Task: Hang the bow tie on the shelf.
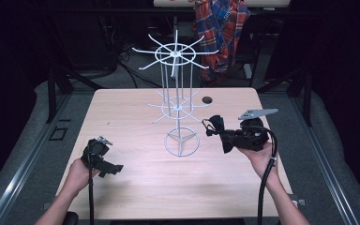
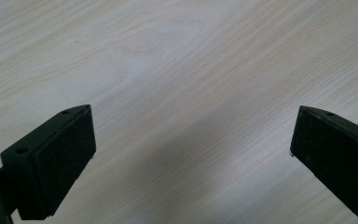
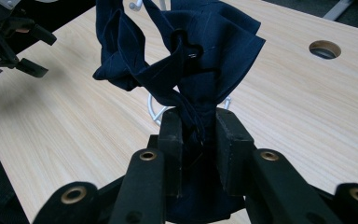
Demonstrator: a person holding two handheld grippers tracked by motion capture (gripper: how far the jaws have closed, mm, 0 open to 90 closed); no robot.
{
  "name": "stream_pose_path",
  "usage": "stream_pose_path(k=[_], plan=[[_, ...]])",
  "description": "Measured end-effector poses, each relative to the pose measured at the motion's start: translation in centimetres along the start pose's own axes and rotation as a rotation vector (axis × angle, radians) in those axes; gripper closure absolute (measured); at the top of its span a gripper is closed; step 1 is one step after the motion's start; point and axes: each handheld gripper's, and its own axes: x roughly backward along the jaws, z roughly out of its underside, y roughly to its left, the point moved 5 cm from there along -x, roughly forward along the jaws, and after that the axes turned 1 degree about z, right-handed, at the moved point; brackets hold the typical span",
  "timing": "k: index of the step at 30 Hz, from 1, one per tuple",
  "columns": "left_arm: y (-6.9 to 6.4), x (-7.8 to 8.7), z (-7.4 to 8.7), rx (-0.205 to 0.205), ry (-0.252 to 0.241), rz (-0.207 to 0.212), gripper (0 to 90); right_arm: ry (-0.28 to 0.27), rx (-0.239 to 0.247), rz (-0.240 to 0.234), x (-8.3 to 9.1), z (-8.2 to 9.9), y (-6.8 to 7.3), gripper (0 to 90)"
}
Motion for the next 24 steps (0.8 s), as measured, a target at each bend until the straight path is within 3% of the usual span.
stream_pose_path(k=[24], plan=[[0.1,0.1,0.2,0.002,0.000,0.003,0.1,0.037,-0.010,-0.008,-2.5,-0.7,-0.1,73.7]])
